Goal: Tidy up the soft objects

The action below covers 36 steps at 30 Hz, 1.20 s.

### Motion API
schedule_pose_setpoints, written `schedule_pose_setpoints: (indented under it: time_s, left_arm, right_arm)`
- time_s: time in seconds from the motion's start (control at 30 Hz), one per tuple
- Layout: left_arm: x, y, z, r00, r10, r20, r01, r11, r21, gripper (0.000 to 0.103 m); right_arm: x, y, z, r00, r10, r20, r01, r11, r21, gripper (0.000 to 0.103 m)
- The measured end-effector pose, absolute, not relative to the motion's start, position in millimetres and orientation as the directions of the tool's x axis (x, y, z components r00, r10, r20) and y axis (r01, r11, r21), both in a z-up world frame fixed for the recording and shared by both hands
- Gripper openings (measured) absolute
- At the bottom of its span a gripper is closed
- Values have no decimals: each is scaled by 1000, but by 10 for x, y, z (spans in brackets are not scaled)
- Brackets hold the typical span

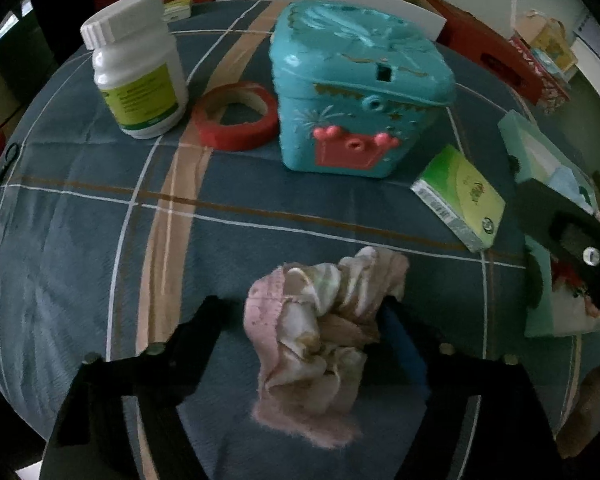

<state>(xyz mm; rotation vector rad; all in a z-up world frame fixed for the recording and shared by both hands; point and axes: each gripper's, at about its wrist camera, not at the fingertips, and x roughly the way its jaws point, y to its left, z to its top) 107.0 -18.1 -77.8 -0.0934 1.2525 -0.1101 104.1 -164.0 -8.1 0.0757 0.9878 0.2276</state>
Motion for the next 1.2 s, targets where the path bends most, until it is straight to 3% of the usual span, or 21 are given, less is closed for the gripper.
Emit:
schedule_pose_setpoints:
  time_s: [0.23,0.57,0.77,1.2]
  left_arm:
    - [1094,-257,-712,321,-163,-933,51,987,-155,52]
    - [1282,-188,-749,344,-174,-923,-1,983,-186,35]
    - [1353,-81,-742,358,-179,-916,-44,977,-208,30]
    - [1383,421,-678,415,-133,-900,-208,949,-236,29]
  right_arm:
    - [1085,-1612,-128,521,226,-823,-157,973,169,103]
    - [1108,-1615,-148,527,234,-817,-152,972,180,103]
    - [1126,-1600,-168,524,241,-817,-157,970,185,103]
    - [1183,-1550,-288,490,241,-838,-161,969,185,99]
